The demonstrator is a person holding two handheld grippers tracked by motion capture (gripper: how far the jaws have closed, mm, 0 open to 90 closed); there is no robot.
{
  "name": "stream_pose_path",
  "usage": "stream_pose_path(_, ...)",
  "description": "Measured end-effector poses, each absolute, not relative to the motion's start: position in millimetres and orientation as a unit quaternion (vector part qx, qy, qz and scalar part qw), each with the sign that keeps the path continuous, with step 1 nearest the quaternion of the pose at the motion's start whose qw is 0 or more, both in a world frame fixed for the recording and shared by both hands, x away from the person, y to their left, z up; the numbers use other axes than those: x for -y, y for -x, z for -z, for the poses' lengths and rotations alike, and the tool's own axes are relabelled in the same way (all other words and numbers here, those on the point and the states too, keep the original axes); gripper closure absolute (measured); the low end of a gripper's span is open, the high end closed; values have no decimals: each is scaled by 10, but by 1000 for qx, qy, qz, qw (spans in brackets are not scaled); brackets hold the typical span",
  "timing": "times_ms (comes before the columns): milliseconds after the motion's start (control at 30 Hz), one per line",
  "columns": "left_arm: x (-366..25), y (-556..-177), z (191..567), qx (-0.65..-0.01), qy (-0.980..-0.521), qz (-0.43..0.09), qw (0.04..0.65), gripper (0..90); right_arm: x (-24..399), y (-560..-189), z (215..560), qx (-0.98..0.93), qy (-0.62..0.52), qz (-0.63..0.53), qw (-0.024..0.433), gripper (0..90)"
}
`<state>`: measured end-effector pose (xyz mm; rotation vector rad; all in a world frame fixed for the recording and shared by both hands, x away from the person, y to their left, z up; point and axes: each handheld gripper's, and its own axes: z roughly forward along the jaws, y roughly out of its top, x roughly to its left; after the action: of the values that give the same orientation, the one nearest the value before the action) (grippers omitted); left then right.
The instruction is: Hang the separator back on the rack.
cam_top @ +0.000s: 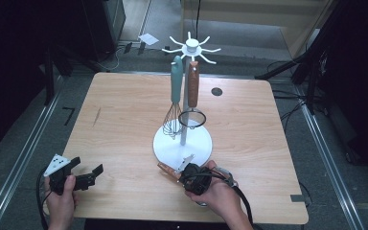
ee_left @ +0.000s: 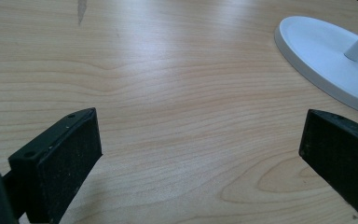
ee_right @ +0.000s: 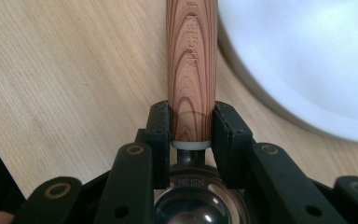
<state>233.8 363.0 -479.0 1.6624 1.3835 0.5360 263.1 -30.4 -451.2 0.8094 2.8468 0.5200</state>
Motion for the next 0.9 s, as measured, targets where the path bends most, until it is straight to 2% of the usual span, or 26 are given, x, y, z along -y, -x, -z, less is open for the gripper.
stream_pose_path(33, -3629, -2335, 4788, -556, -670, -217, 441, 0, 348, -2634, 4493, -942, -271, -181, 83, 714)
stream_pose_path(500, -3656, -2330, 4775, -562, -660, -223, 447, 0, 851, -2756, 4416, -904, -321, -266, 99, 714)
stream_pose_path(900, -3708, -2329, 4763, -569, -649, -230, 450, 0, 1135, -2771, 4340, -860, -350, -333, 161, 714)
